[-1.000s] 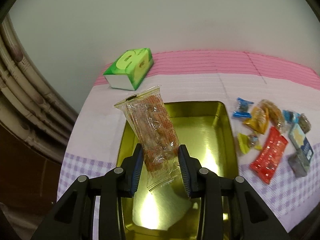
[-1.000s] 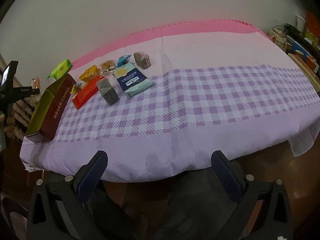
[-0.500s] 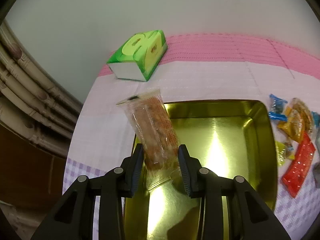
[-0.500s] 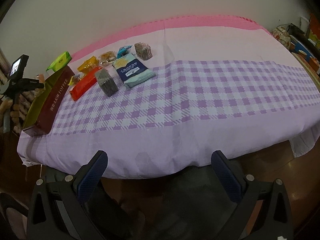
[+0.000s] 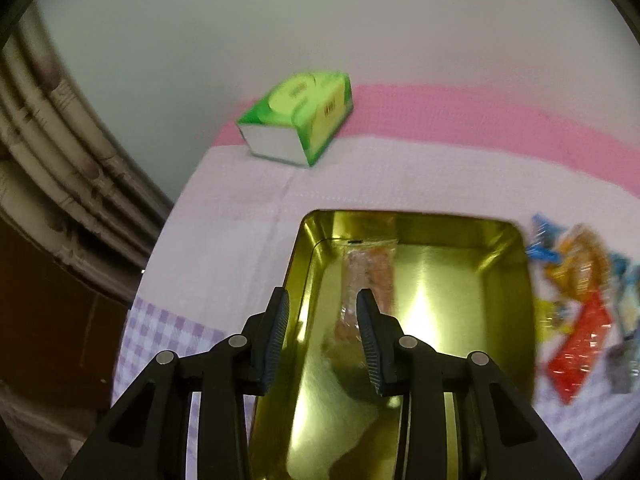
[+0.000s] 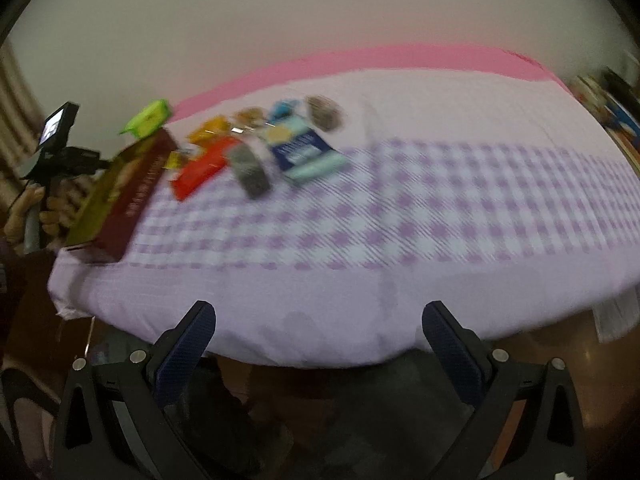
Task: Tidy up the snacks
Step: 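Carry the bagged pastry with the left tool into the gold tin and release, then grasp the grey seaweed pack with the right tool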
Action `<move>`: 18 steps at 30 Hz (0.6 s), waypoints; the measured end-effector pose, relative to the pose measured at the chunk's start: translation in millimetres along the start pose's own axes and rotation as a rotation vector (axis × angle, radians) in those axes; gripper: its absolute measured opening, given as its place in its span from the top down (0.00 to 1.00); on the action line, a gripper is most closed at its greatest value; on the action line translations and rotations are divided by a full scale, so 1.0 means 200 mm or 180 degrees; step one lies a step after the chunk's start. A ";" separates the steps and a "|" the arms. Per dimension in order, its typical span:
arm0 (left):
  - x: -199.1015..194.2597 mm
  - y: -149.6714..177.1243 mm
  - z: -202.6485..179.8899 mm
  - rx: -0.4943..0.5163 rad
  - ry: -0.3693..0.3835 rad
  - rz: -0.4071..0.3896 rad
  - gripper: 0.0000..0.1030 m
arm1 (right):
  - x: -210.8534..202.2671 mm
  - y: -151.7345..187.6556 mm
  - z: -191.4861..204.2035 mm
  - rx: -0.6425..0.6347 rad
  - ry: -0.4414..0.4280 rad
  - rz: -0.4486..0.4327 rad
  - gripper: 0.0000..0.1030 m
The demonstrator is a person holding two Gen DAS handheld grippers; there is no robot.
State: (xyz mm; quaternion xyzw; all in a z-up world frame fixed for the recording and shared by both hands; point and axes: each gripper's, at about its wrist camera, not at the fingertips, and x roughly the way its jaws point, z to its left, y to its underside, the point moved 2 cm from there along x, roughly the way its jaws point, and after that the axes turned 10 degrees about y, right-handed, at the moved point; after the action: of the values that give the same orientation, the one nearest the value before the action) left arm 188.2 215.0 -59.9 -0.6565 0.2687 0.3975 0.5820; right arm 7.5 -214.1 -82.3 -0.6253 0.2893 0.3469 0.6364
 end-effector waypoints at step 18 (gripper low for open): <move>-0.71 0.55 -0.10 -0.0158 0.0222 -0.0686 0.38 | 0.29 -0.51 0.48 -0.1504 -0.0540 -0.0061 0.47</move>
State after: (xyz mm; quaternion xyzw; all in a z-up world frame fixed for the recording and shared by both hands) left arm 26.7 160.4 -2.2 -0.7092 0.2068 0.3161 0.5953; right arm 117.3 -111.3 -62.7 -0.7280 0.1397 0.4501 0.4979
